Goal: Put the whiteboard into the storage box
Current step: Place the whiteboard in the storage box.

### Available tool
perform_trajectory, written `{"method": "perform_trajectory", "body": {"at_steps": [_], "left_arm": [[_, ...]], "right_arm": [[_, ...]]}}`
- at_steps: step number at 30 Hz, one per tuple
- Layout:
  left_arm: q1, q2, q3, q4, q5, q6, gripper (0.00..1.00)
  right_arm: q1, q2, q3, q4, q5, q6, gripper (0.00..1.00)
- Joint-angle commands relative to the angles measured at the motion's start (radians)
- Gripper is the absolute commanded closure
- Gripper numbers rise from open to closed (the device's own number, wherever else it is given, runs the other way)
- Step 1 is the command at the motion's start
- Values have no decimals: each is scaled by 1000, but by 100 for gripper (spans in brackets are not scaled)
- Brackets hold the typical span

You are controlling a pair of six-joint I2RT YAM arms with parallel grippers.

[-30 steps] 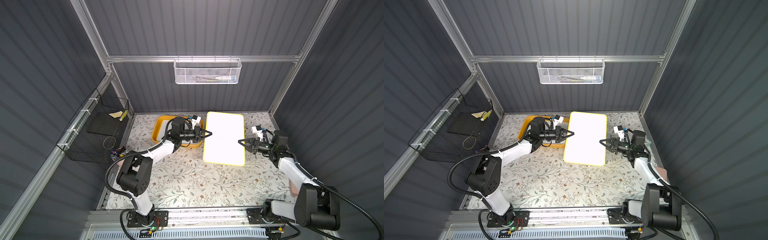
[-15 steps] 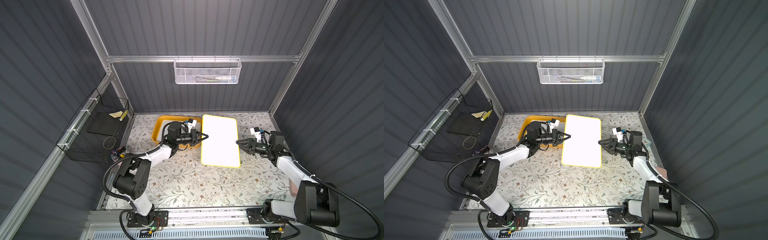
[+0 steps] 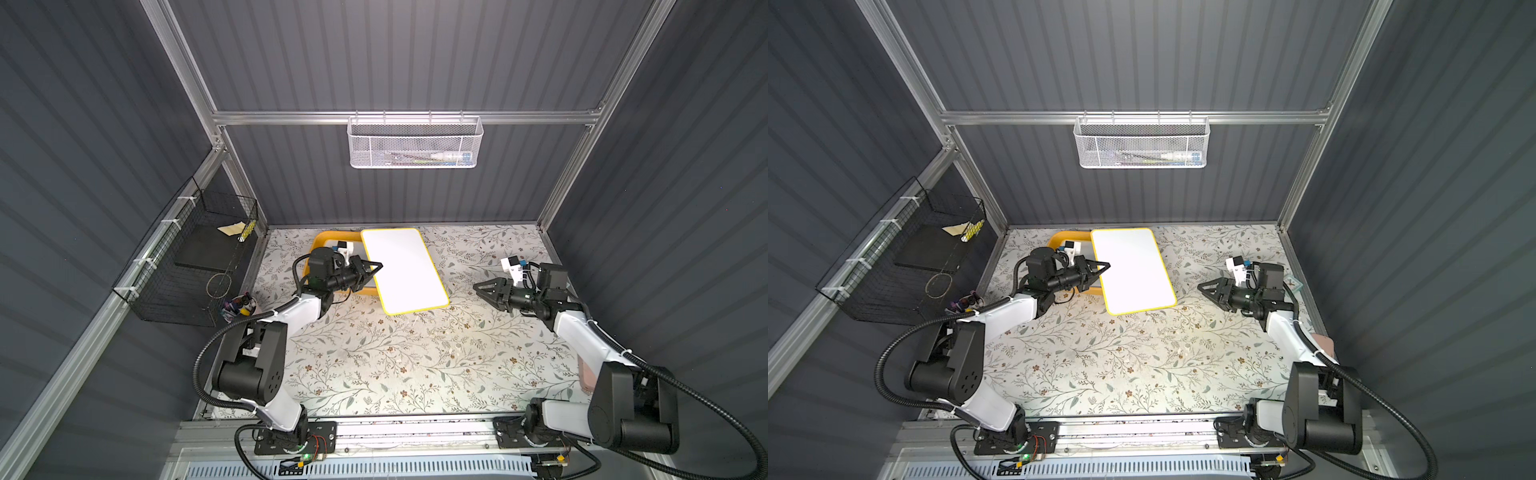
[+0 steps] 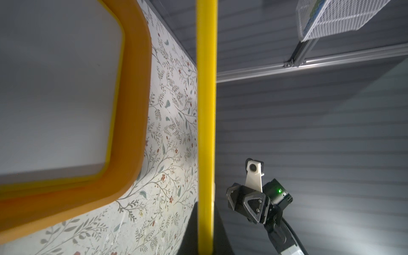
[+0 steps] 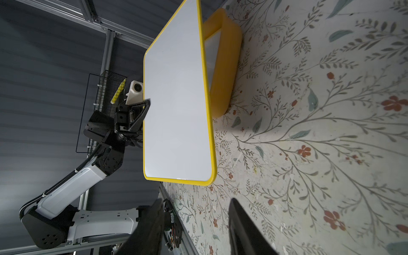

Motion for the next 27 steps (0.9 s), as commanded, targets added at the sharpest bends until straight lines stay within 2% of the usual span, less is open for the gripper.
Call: {"method": "perform_trajectory", "body": {"at_steps": [1,4,9,12,14,17,24,27], "left_arm": [[42,-80,4,-9,-84,29,100],[53,-103,13,-74,-174,60,100],[57,-120,8,-89,-309,54,100],[58,-150,-21,-100,-455,28,100],[58,-177,-27,-177,-583,-2,100],[57,-211,-34,-261,-716,-46,100],[57,-225,0,-388,-824,-83,100],[55,-209,28,-494,-869,-172,100]], "right_arm": [[1,2,21,-42,14,-44,51],[1,-4,11,-37,15,-48,51],[1,2,4,-48,9,-63,50],[2,-3,-8,-41,26,-66,50],[2,9,1,-49,20,-69,50],[7,13,-4,-48,17,-70,50],[34,28,2,-76,45,-98,49],[45,36,15,-100,62,-112,49]]}}
